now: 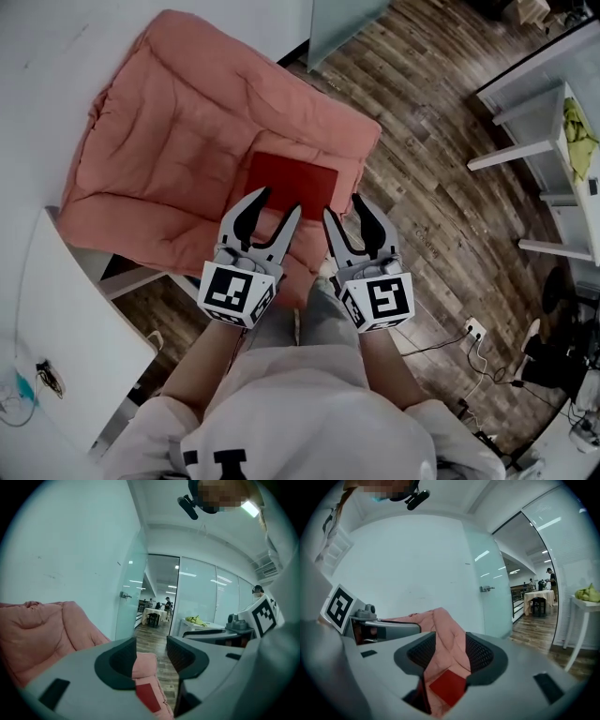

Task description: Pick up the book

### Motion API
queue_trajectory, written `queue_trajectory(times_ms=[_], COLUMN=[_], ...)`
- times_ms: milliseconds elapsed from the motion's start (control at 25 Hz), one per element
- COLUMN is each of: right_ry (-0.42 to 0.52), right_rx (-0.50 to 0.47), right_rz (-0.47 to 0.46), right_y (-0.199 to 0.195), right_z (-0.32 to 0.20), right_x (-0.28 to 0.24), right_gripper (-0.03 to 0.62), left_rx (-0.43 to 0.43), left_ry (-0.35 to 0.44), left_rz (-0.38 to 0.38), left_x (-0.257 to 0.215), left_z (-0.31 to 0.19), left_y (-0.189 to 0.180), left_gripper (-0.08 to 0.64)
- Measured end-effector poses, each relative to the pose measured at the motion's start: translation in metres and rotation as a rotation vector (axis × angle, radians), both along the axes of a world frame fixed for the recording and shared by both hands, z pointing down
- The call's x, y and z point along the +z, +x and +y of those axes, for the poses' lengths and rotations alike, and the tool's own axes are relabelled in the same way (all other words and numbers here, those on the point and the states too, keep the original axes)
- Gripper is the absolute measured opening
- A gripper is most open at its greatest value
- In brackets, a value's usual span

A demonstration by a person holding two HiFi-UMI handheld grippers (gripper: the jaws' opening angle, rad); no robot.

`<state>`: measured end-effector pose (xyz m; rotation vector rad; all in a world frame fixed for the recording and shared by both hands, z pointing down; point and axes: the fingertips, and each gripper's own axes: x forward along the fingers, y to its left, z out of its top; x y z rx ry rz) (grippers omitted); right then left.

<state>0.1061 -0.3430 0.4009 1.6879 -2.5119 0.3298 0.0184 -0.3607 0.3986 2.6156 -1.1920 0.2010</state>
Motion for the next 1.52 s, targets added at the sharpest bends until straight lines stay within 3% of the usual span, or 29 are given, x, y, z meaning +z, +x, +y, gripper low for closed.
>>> queue_trajectory(times_ms=[120,720,1520], right_ry=[-0.042,-0.193,-0.334], right_rx=[0.024,0.068,0.122], right_rz=[-0.002,0.034,0.067], right_y=[0.002,-0.002,0.005], right_z=[-0.006,-0.034,-0.059], right_x=[0.025,0.136,0.260], right_gripper=[0.230,0.262,0.296], left_rx=[0.000,-0.076,-0.075], left_ry=[-0.041,-0.169,-0.338], left_rz=[-0.013,-0.059,-0.109], left_x=[0.022,0.128,0.264], left_z=[-0.006,-0.056,-0.092], left_y=[-0.008,-0.050,-0.083], left_gripper=[0.208,0.245,0.253])
